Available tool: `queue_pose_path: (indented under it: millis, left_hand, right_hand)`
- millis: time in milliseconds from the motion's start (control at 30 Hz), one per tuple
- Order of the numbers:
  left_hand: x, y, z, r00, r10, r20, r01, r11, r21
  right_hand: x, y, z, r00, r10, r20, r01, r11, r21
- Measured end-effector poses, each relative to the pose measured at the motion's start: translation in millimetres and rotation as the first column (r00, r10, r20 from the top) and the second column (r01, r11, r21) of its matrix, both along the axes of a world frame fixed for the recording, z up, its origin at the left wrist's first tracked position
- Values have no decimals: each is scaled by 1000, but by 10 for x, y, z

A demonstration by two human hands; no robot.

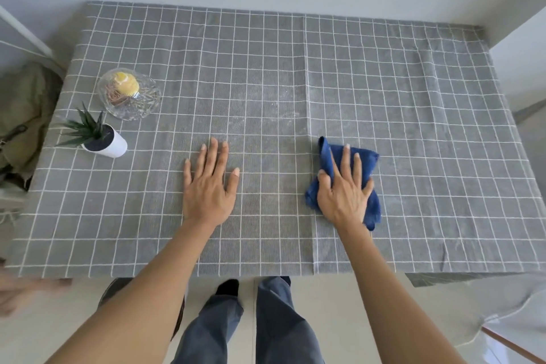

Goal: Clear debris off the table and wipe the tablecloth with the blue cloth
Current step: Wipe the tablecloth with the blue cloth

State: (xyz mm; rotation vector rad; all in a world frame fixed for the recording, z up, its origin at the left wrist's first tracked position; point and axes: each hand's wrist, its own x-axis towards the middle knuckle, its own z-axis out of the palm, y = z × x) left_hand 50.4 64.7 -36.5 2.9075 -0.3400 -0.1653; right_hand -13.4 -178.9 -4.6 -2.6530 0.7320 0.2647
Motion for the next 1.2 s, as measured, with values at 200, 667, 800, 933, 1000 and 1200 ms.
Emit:
queue_pose_path:
  millis: [200, 667, 800, 933, 1000, 1200]
  left_hand:
    - [7, 2, -13, 1000, 12, -1, -12, 1000, -3]
    - [9, 12, -8, 1000, 16, -9, -16, 999, -29]
    - [13, 17, -3, 1000, 9, -10, -9, 1000, -17]
    - [7, 15, 6, 1000, 10, -5, -10, 1000, -14]
    - [10, 9, 4, 1000, 13, -10, -13, 1000, -17]
    - [12, -1, 1, 999, 34, -8, -35, 999, -33]
  right_hand:
    - [-17, 647, -28, 953, 301, 26, -300, 954, -13]
    - [-141, -331, -35, 999, 41, 24, -40, 998, -50]
    - [-162, -499, -18, 999, -34, 27, 35, 999, -41]
    - [-112, -419, -48, 999, -35, 4, 35, 999, -24]
    - [-54, -262, -28, 1000, -7, 10, 8, 1000, -20]
    - [1, 717, -19, 954, 293, 63, -294, 956, 10]
